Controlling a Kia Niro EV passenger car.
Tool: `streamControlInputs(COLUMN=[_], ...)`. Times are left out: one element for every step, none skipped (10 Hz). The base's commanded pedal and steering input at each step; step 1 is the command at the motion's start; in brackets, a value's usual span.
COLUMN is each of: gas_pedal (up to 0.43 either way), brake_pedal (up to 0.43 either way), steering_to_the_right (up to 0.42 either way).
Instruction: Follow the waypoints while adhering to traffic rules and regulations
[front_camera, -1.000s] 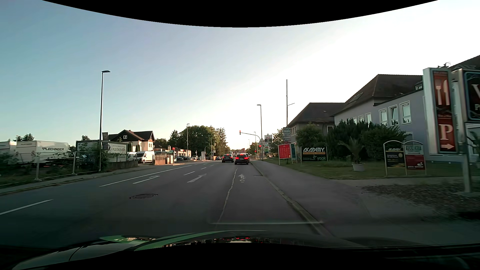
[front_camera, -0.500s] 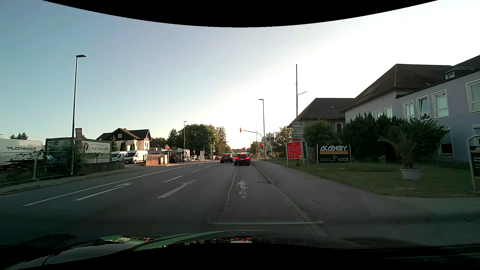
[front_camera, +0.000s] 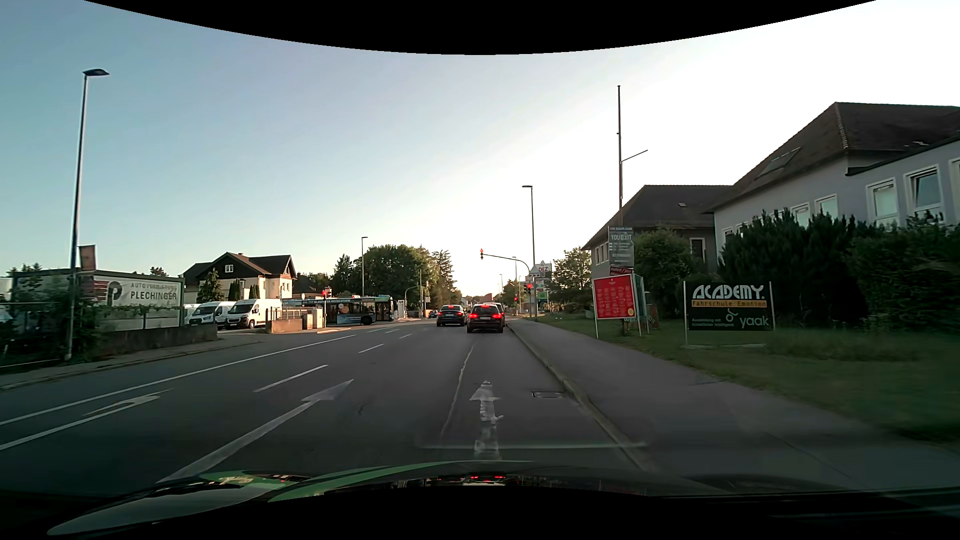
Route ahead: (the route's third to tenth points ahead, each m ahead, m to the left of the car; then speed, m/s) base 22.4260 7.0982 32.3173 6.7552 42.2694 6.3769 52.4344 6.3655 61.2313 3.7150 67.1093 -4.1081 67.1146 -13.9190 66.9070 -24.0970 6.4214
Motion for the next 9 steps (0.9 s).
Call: streamControlInputs(gas_pedal=[0.0,0.0,0.0,0.0,0.0,0.0,0.0,0.0,0.0], brake_pedal=[0.22,0.213,0.207,0.207,0.195,0.189,0.177,0.171,0.171], steering_to_the_right=[-0.002,0.0,0.0,0.0,0.001,0.001,0.001,0.001,0.001])
